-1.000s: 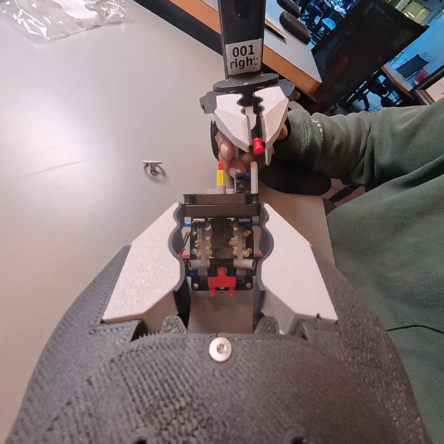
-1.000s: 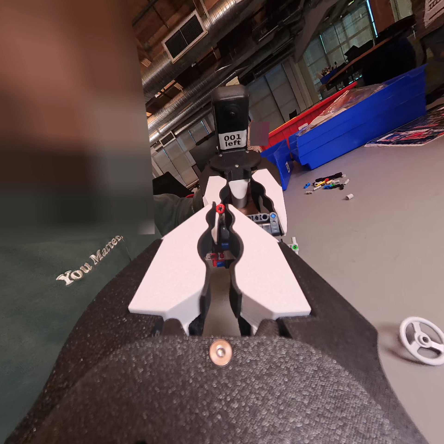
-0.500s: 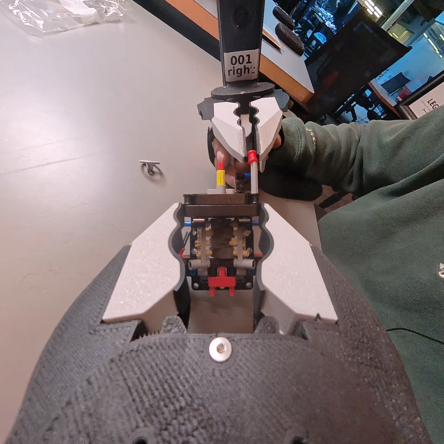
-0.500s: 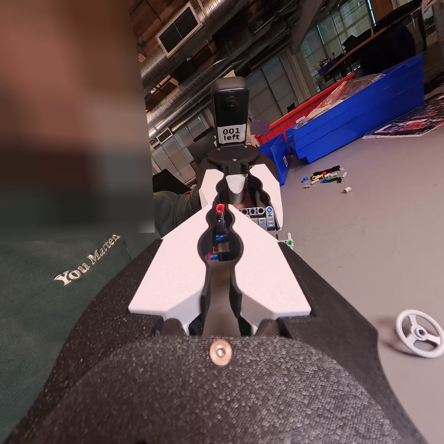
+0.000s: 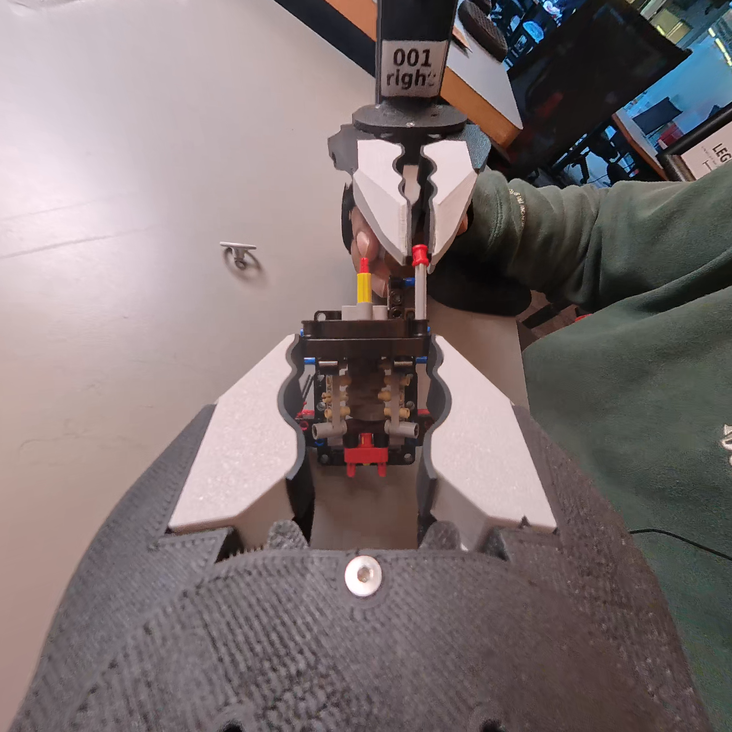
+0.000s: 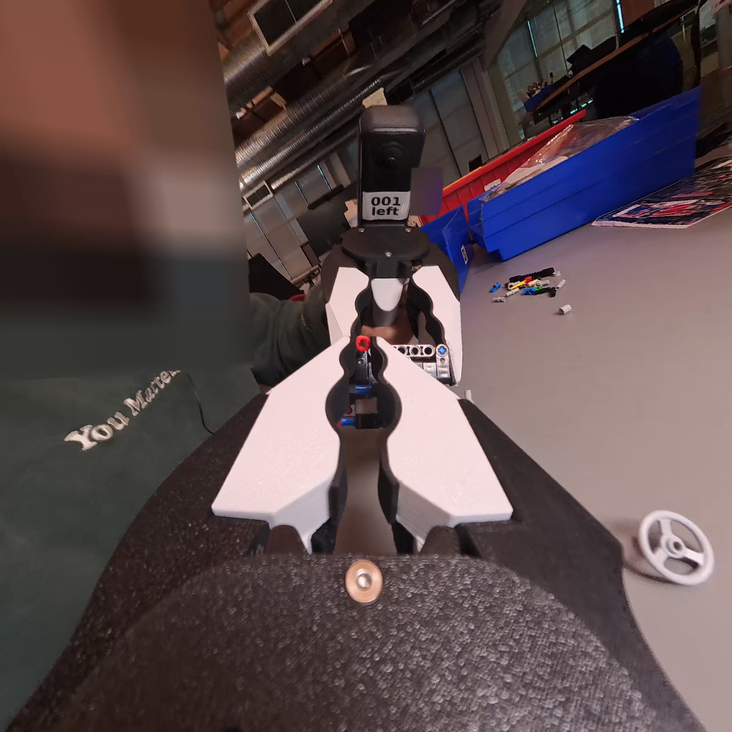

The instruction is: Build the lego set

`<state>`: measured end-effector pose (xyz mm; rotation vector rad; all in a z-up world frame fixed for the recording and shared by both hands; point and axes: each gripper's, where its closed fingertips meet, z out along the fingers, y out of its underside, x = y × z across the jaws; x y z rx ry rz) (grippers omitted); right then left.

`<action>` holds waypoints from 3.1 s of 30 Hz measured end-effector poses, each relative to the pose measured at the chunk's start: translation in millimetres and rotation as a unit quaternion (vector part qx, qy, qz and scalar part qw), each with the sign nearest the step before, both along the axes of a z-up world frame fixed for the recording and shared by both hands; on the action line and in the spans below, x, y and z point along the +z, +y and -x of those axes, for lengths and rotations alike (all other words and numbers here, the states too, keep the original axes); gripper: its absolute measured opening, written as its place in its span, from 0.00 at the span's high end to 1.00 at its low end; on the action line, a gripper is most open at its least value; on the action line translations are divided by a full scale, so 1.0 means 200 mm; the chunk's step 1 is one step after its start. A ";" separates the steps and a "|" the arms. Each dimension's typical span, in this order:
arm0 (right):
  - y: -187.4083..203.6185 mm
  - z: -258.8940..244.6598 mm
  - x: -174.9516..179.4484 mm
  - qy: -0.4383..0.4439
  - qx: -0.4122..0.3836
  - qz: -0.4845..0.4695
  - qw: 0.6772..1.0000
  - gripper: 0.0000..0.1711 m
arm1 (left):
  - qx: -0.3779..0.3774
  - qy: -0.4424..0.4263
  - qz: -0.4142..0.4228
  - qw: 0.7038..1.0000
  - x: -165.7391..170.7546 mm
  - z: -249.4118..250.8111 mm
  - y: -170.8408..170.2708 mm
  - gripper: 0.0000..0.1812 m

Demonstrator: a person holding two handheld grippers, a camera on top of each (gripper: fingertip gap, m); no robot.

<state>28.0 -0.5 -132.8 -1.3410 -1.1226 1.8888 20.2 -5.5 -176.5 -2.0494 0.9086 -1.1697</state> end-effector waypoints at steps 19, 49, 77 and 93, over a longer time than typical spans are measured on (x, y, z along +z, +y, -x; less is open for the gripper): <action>-0.10 -0.04 -0.11 -0.075 0.029 -0.181 0.980 0.97 | -0.032 0.057 0.002 0.998 -0.09 -0.03 -0.06 0.66; 0.03 -0.02 0.19 0.092 -0.055 0.029 0.994 0.97 | 0.034 -0.185 0.088 0.978 0.19 -0.04 0.02 0.66; 0.06 0.00 0.14 0.064 -0.058 0.055 0.995 0.97 | 0.046 -0.118 0.033 0.991 0.15 -0.02 0.04 0.66; 0.09 0.04 0.02 -0.030 -0.080 0.039 0.996 0.97 | 0.085 0.039 -0.099 0.991 0.04 0.05 0.12 0.66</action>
